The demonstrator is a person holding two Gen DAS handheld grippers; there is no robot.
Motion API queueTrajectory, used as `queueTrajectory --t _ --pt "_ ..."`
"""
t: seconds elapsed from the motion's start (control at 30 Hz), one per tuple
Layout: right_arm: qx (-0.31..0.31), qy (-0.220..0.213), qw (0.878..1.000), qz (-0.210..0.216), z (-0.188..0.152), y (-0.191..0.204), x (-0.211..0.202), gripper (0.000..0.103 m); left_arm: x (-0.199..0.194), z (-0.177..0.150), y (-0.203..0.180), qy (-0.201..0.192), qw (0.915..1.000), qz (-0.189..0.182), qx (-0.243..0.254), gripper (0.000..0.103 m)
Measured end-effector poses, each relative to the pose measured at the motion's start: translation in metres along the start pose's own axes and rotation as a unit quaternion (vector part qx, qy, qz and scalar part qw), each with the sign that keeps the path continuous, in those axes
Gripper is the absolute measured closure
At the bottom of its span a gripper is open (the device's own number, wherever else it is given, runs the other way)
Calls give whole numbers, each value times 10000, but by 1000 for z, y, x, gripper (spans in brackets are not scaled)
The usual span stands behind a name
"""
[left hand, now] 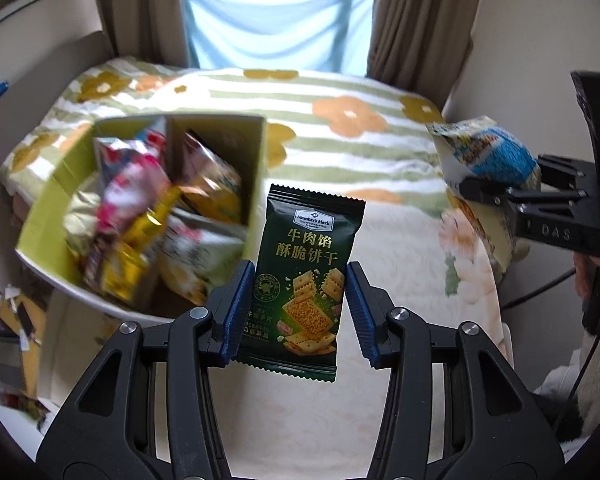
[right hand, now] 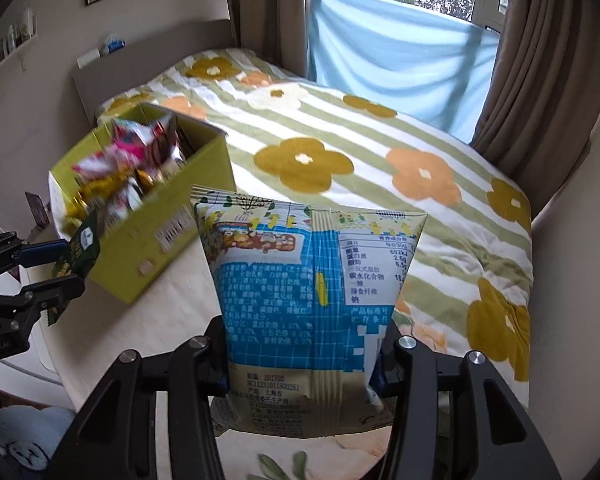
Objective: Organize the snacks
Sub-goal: 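Carry both packets over the box and open both tools to drop them in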
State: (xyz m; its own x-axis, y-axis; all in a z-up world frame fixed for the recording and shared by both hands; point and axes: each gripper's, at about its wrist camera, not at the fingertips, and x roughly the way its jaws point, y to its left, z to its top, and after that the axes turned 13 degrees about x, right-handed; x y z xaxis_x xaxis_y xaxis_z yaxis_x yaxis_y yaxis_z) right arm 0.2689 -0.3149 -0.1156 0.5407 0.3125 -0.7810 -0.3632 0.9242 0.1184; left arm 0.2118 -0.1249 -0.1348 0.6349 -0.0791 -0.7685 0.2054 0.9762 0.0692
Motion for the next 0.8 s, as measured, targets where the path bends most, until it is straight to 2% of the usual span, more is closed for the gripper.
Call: queueTrajectory --t 0.17,0.37,0.6,0.8 --pt "203 -182 9995 145 24 44 -6 57 -15 18 62 -291 9995 77 -35 60" --pt "560 -308 9979 83 50 113 11 57 -11 29 145 -337 9994 -84 52 60" --pt "1215 -249 9923 -2 69 167 45 57 15 28 226 -85 9991 -293 302 60" --pt "1647 -96 9861 -215 64 195 62 57 46 22 250 229 9956 -574 706 60"
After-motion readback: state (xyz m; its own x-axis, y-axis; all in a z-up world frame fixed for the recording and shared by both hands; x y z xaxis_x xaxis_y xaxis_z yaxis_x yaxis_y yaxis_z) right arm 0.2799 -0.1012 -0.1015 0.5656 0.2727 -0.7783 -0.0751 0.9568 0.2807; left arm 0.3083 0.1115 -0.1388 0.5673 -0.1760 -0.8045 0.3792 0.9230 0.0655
